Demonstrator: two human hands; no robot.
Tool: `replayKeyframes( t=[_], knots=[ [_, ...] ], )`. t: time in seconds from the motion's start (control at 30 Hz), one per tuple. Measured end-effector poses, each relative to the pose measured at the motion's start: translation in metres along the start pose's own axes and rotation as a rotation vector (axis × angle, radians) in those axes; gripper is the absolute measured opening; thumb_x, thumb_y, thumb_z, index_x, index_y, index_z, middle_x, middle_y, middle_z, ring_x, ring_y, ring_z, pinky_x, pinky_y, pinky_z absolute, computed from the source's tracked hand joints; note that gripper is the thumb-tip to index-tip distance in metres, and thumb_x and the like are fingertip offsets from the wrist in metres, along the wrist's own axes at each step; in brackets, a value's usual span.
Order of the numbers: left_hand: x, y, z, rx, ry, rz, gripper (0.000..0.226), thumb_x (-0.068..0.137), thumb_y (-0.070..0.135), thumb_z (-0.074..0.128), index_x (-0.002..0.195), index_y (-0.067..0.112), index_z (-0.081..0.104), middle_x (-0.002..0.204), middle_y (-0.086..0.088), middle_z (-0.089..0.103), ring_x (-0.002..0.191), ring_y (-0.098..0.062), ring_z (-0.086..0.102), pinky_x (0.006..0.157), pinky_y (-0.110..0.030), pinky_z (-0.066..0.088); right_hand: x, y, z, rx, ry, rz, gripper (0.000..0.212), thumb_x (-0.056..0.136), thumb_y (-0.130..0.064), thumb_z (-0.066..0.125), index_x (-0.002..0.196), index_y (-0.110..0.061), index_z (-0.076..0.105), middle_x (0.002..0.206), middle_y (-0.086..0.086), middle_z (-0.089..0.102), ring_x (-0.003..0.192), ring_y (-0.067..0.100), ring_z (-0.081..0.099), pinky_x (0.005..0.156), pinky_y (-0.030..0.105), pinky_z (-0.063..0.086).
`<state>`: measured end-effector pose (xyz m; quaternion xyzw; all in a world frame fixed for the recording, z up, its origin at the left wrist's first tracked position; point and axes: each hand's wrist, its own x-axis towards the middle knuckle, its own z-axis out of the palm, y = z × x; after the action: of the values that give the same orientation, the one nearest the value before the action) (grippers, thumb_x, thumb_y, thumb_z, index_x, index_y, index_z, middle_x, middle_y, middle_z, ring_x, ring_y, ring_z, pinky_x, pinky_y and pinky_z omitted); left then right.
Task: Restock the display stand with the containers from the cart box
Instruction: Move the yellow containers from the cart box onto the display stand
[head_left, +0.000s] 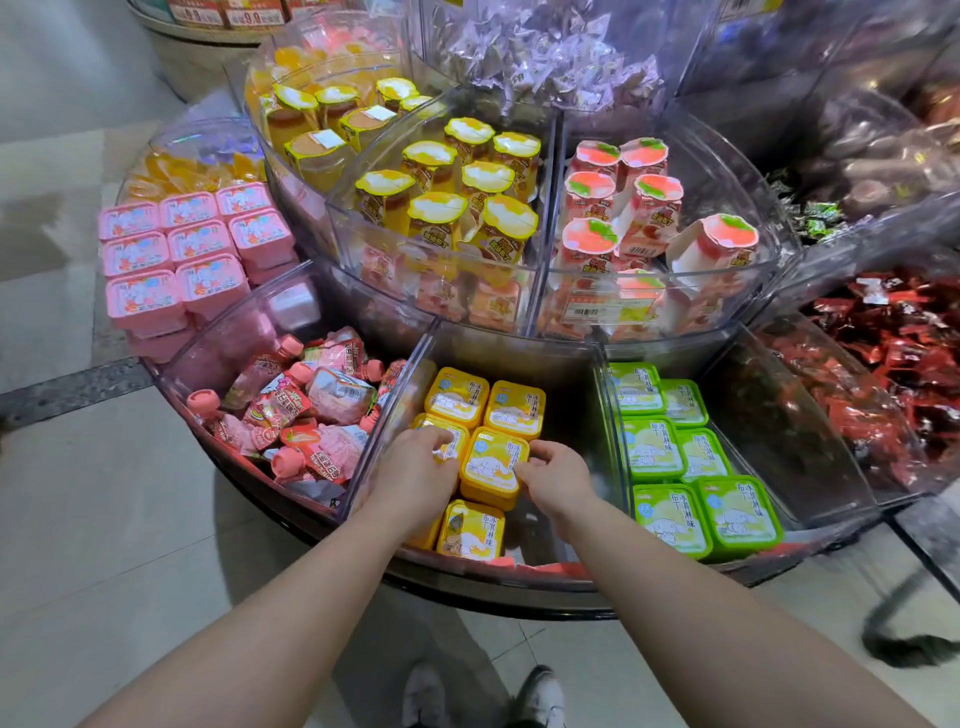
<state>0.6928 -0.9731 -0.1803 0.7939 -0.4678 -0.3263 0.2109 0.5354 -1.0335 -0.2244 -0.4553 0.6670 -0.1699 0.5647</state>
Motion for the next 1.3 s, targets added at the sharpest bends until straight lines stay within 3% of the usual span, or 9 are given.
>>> replayKeyframes(
  t=[0.17,0.27,0.4,0.53,0.7,0.9,1.03,1.3],
  knots=[
    [0.0,-0.001,0.002,0.054,-0.019,0.011,0.043,0.092,0.026,0.057,0.134,0.025,0.052,0.137,-0.002,0.051,0.12,-0.02,0.052,0.099,-0.042,0.046,-0.002,-0.002,-0.003,-0.002,0.017,0.011,0.046,0.09,-0.013,0.064,0.134,-0.012,0.051,0.116,0.005,0.067,0.102,0.02,0.067,0.086,0.041,0.058],
    [0.004,0.008,0.001,0.075,-0.013,0.041,0.045,0.091,0.026,0.059,0.135,0.024,0.05,0.138,-0.002,0.05,0.12,-0.021,0.051,0.097,-0.037,0.045,-0.011,-0.009,-0.006,-0.08,0.052,-0.047,0.046,0.09,-0.016,0.064,0.134,-0.012,0.051,0.107,0.003,0.068,0.097,0.018,0.065,0.082,0.033,0.056],
    [0.015,0.036,-0.002,0.12,-0.001,0.14,0.049,0.089,0.031,0.062,0.136,0.02,0.05,0.139,-0.002,0.05,0.127,-0.022,0.046,0.102,-0.038,0.041,-0.027,-0.038,-0.022,-0.376,0.158,-0.301,0.044,0.088,-0.027,0.063,0.131,-0.021,0.055,0.121,0.0,0.064,0.106,0.018,0.061,0.09,0.034,0.052],
    [0.026,0.089,0.001,0.304,0.01,0.225,0.056,0.087,0.043,0.059,0.138,0.022,0.046,0.138,-0.006,0.05,0.128,-0.03,0.042,0.105,-0.041,0.036,-0.039,-0.067,-0.072,-0.56,0.263,-0.522,0.052,0.088,-0.031,0.062,0.137,-0.02,0.05,0.131,0.005,0.055,0.124,0.023,0.047,0.106,0.036,0.038],
    [0.019,0.177,0.032,0.472,0.076,0.372,0.06,0.084,0.051,0.057,0.137,0.025,0.045,0.135,-0.009,0.05,0.124,-0.034,0.043,0.103,-0.043,0.039,-0.04,-0.068,-0.166,-0.711,0.442,-0.492,0.058,0.088,-0.046,0.056,0.142,-0.029,0.042,0.143,0.003,0.044,0.131,0.03,0.036,0.109,0.041,0.032],
    [-0.013,0.314,0.132,0.597,0.136,0.599,0.059,0.08,0.055,0.058,0.132,0.028,0.048,0.131,-0.007,0.054,0.122,-0.032,0.048,0.102,-0.043,0.04,-0.056,-0.025,-0.331,-0.791,0.638,-0.409,0.058,0.088,-0.056,0.051,0.141,-0.036,0.04,0.146,0.007,0.039,0.134,0.031,0.031,0.11,0.045,0.027],
    [-0.046,0.406,0.216,0.616,0.106,0.721,0.057,0.079,0.06,0.052,0.128,0.031,0.05,0.131,-0.005,0.053,0.125,-0.03,0.045,0.104,-0.043,0.037,-0.076,0.017,-0.448,-0.79,0.703,-0.313,0.059,0.089,-0.059,0.044,0.143,-0.037,0.038,0.148,0.008,0.035,0.138,0.031,0.025,0.112,0.048,0.023],
    [-0.09,0.553,0.366,0.65,-0.001,0.93,0.056,0.079,0.064,0.042,0.12,0.027,0.054,0.121,-0.008,0.057,0.117,-0.033,0.05,0.1,-0.045,0.04,-0.09,0.095,-0.626,-0.67,0.852,-0.109,0.057,0.09,-0.059,0.043,0.141,-0.035,0.041,0.148,0.009,0.037,0.136,0.031,0.03,0.109,0.047,0.028]
  ],
)
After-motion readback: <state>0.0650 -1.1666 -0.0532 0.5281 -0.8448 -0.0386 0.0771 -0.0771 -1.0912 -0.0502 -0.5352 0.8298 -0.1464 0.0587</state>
